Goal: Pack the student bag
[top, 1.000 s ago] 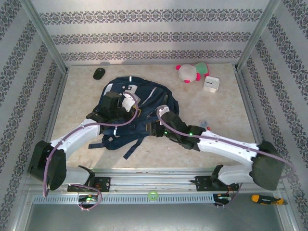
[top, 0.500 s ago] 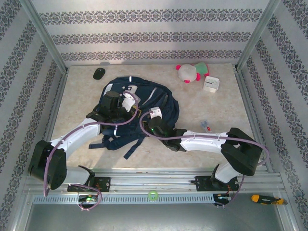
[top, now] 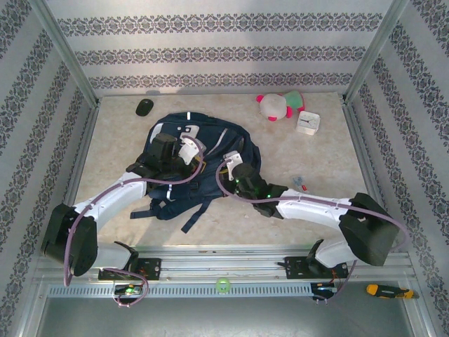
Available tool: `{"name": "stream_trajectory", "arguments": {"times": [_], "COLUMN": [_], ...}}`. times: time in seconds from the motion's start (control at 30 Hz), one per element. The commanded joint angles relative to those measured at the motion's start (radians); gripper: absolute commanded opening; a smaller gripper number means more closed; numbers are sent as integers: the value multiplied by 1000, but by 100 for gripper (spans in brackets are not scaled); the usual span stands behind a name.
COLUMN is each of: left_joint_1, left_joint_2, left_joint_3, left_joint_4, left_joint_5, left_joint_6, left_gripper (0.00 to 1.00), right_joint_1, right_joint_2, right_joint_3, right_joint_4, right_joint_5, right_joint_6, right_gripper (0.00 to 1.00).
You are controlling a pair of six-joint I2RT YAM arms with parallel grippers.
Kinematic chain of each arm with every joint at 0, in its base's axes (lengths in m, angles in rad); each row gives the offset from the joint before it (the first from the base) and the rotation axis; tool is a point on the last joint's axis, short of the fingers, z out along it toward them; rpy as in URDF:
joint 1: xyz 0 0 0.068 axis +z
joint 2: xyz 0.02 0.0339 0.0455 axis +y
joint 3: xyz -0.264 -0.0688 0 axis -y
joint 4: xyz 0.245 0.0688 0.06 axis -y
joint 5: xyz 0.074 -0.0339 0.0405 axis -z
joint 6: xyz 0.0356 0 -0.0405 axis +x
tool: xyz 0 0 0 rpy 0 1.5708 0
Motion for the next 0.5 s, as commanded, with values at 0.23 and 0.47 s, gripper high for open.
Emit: {"name": "stream_trajectory", "arguments": {"times": [0.23, 0.47], "left_joint_1": [18, 29], "left_joint_2": [0, -12], "left_joint_3": [19, 17], "left_joint_4": [-131, -170], "left_joint_5": [-85, -108], "left_joint_6": [65, 110], "left_gripper": [0, 0], "right_joint_1": [-89, -159], "right_joint_2": [-100, -163], "right_joint_3": [-9, -22], "right_joint_4": [-138, -228], "right_joint_5": [-111, -126], "right_joint_6": [-10, -16], "right_gripper": [0, 0]}}
